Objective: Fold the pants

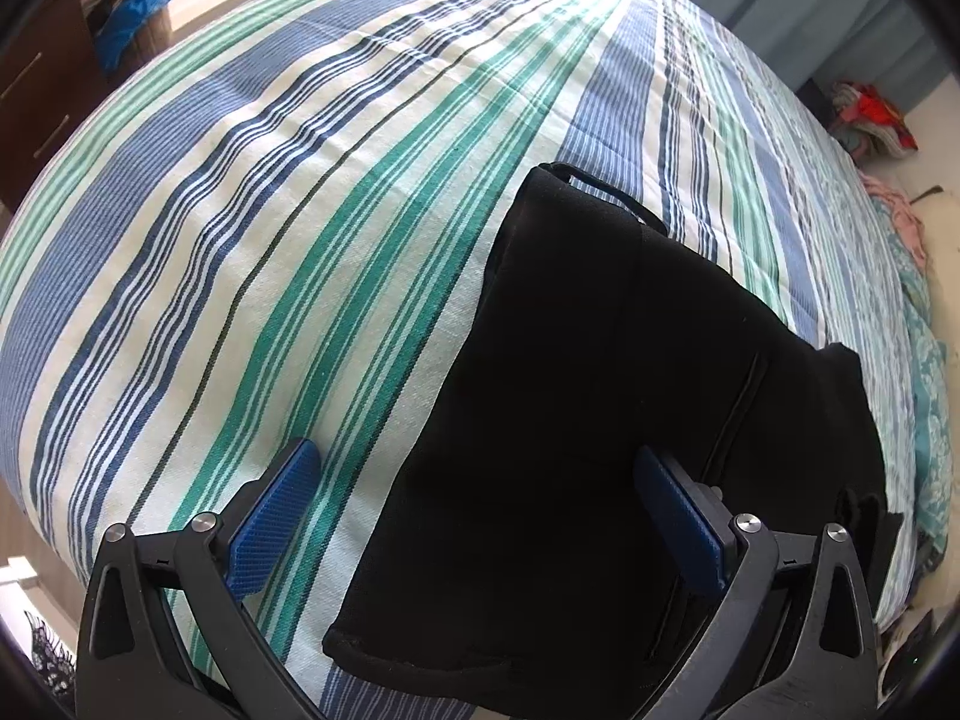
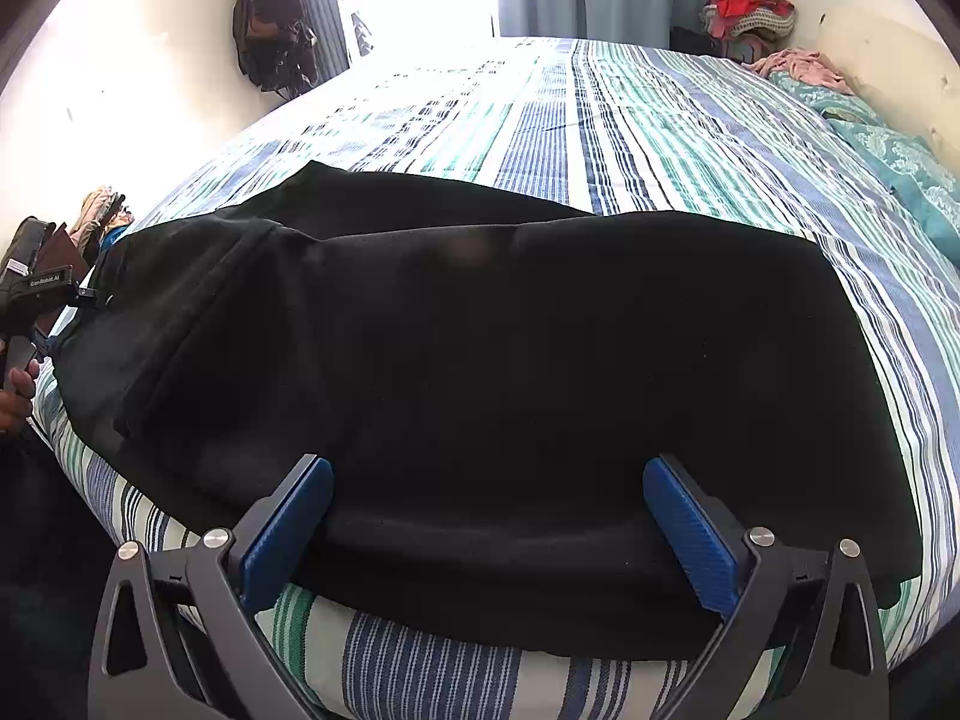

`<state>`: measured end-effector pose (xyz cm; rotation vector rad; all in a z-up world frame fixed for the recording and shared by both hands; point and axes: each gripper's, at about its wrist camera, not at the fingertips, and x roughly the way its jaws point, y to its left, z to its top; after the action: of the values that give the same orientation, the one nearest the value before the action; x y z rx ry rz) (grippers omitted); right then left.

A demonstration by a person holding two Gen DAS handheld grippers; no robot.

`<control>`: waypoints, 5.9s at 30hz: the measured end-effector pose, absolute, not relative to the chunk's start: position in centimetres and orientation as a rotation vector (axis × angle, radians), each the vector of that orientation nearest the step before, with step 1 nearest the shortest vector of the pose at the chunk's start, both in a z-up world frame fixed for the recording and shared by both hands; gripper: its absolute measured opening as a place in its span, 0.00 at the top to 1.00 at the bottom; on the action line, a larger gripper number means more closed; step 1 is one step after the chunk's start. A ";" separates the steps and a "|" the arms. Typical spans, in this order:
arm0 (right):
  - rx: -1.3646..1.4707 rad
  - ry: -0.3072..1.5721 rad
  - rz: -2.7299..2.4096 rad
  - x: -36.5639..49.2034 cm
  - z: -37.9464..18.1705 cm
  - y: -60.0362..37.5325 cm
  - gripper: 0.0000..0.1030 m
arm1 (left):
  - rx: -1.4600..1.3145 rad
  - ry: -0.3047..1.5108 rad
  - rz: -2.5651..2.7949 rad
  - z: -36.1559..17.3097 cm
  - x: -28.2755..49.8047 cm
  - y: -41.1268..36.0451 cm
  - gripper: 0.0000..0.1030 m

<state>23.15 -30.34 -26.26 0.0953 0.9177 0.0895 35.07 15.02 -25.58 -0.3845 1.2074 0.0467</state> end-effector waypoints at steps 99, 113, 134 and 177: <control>0.538 0.801 0.631 20.9 -20.7 -35.1 0.00 | -0.086 1.133 0.044 -21.9 26.7 2.2 0.30; 0.629 1.144 0.764 29.9 -25.0 -31.6 0.27 | -0.063 1.111 0.025 -22.0 26.6 2.1 0.30; 0.971 1.152 0.939 29.5 -27.2 -34.0 0.24 | -0.070 1.125 0.032 -22.4 26.7 2.0 0.30; 0.417 0.963 0.206 22.4 -18.4 -53.7 0.65 | 0.249 0.925 -0.296 -16.6 23.6 -13.6 0.24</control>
<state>22.35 -53.75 -18.44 0.4169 0.9633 0.2058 23.64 -13.57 -16.64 0.2485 0.9255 -0.2964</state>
